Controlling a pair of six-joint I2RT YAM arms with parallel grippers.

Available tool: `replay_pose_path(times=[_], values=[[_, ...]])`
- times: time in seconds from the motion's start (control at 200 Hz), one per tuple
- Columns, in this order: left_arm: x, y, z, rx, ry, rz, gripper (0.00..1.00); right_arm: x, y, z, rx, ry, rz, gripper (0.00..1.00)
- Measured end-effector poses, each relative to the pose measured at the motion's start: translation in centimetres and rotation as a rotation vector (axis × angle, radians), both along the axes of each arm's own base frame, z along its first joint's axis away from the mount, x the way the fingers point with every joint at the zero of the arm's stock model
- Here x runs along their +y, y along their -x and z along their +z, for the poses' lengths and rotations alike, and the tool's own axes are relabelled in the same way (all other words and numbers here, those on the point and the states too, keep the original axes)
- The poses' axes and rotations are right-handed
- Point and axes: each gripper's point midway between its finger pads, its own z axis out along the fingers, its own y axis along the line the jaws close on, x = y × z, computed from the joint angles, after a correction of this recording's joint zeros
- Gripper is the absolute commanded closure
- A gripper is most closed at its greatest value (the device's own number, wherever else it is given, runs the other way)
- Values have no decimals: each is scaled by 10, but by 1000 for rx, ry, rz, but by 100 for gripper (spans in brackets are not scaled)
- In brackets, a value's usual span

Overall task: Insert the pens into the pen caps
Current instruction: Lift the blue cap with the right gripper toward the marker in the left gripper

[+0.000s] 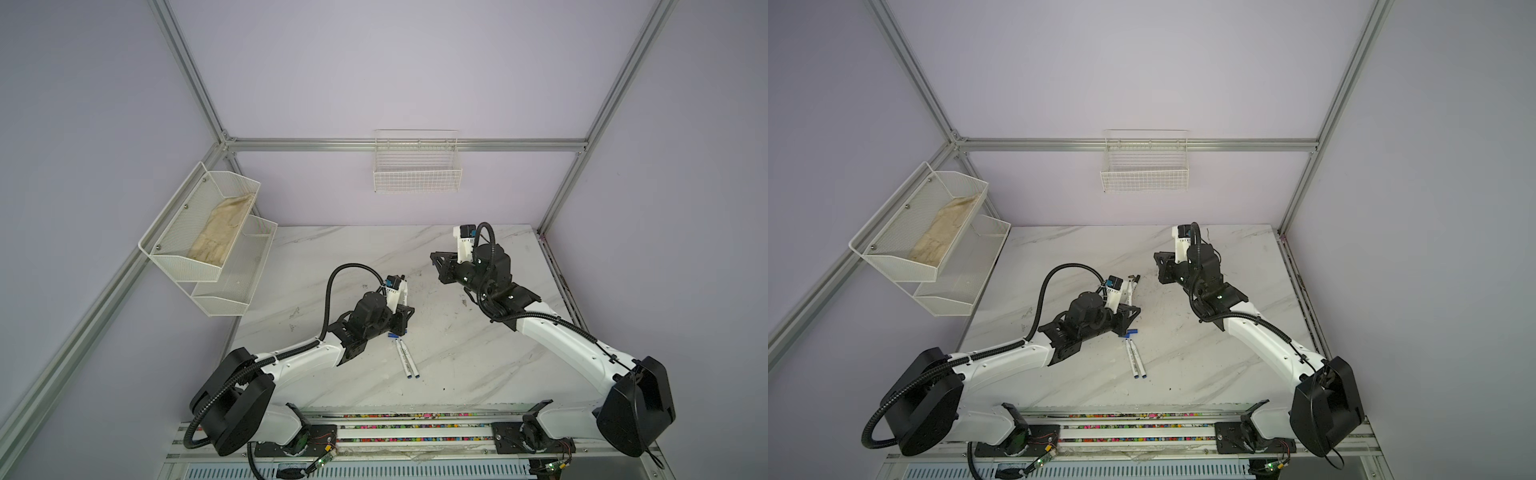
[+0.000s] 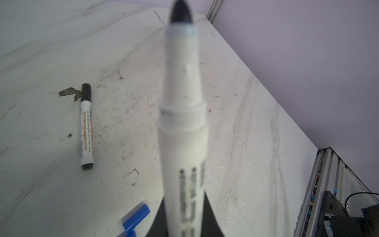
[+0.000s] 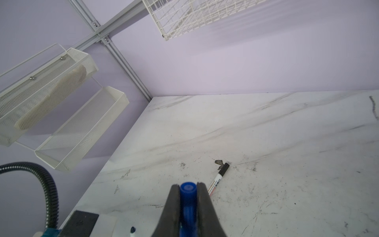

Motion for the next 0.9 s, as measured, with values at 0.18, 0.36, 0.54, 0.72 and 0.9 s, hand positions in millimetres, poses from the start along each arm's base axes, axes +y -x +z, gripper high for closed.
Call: replay_pose_path(times=[0.18,0.36,0.54,0.72,0.9], values=[[-23,4,4,-22,20,-73,100,19,21,-8,16,-33,157,100],[-27,5,10,-40,45,-89,100,33,35,4,-8,-72,276,100],[-30,5,16,-55,64,-99,100,38,43,8,-11,-86,332,100],[-31,4,19,-66,75,-101,100,42,44,11,-12,-92,356,100],[-32,3,23,-77,85,-100,100,42,44,11,-10,-92,358,100]])
